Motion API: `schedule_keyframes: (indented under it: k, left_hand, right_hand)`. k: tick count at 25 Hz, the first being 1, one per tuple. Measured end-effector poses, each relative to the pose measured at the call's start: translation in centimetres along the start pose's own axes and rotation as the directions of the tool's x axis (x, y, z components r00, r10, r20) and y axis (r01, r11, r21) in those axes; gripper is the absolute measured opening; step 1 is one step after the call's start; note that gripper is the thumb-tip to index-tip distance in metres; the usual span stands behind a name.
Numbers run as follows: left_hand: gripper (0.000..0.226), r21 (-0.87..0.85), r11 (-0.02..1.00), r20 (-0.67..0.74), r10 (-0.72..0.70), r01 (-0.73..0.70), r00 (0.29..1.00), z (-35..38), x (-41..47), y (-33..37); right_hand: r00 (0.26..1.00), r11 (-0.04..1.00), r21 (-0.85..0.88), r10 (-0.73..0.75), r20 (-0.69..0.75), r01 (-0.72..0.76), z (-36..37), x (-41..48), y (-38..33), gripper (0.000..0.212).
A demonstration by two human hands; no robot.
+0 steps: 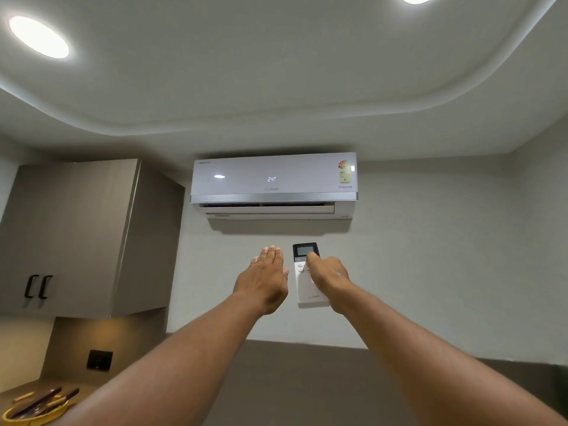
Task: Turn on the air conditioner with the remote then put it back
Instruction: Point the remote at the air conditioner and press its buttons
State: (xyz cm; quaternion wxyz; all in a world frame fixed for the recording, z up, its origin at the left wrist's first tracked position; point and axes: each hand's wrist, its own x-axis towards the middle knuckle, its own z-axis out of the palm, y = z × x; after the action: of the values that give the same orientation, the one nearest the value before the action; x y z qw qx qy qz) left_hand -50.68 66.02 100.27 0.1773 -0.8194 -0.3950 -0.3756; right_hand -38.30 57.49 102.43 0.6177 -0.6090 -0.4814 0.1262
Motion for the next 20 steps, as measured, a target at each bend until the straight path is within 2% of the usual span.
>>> schedule_keyframes:
  k: [20]
  left_hand:
    - [0.059, -0.007, 1.0, 0.004, 0.013, -0.013, 1.0, 1.2, 1.2, 0.3]
  right_hand:
    - [1.0, 1.0, -0.011, 0.005, -0.017, -0.005, -0.5, 1.5, 0.3, 0.029]
